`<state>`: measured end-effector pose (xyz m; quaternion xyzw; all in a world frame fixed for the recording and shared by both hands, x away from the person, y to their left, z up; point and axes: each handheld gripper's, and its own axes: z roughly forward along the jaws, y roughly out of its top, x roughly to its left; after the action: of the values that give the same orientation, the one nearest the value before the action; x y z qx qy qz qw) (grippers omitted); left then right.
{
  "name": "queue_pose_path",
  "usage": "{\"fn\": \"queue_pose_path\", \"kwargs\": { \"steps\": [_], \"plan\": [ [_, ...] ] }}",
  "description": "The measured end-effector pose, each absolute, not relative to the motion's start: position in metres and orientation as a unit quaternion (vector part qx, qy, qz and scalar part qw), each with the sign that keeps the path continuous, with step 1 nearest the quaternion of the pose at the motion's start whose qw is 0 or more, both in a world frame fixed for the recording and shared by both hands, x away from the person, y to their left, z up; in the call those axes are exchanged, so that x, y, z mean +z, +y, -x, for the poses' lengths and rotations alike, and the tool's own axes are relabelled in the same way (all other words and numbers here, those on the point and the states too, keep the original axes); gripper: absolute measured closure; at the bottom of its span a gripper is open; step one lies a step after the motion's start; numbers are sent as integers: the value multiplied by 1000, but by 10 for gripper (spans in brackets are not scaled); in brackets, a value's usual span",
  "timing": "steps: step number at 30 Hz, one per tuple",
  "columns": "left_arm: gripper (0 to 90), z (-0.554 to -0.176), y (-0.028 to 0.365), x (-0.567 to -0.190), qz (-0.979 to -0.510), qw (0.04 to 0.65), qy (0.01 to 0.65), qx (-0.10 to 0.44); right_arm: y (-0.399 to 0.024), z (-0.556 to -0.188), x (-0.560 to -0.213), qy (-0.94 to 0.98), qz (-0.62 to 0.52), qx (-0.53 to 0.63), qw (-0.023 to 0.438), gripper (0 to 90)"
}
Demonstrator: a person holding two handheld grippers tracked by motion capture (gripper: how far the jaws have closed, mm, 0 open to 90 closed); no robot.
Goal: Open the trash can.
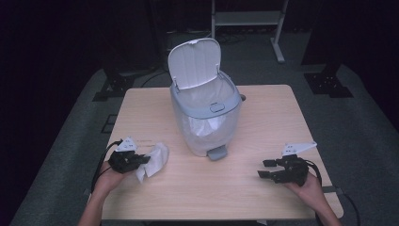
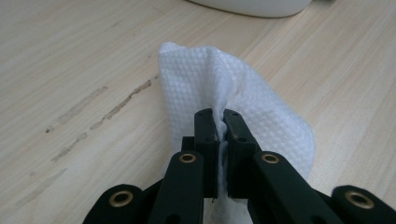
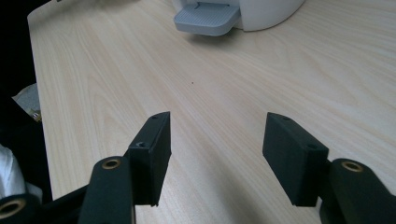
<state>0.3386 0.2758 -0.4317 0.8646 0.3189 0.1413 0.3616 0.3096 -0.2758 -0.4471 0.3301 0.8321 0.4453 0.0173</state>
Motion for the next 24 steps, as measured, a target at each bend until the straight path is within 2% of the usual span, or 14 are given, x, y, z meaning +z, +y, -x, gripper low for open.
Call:
{"fn": "queue_pose_path", "kwargs": {
  "steps": [13, 24],
  "plan": [
    [853, -330, 287, -398, -857, 378, 315, 150, -277, -311, -450, 831, -334, 443, 28, 348],
    [853, -327, 291, -375, -860, 381, 303, 151, -274, -312, -451, 837, -330, 436, 32, 340]
  ]
}}
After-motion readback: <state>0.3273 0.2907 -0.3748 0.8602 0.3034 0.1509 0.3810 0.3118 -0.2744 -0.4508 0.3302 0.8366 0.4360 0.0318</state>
